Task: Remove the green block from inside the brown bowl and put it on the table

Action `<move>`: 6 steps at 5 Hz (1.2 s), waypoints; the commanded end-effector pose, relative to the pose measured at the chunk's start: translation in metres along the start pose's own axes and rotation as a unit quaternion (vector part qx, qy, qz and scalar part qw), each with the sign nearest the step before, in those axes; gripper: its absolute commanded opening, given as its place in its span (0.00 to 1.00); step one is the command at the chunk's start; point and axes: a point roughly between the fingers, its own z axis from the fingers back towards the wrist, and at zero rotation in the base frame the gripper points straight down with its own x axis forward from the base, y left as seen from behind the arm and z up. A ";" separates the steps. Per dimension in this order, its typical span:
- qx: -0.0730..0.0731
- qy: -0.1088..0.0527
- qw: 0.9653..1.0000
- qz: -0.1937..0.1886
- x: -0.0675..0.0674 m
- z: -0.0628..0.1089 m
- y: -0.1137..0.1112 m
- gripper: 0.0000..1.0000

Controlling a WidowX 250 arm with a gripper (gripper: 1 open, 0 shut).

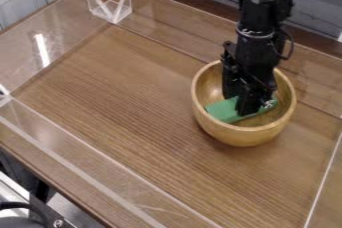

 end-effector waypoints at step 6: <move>0.005 -0.056 0.998 0.026 -0.004 0.044 0.005 0.00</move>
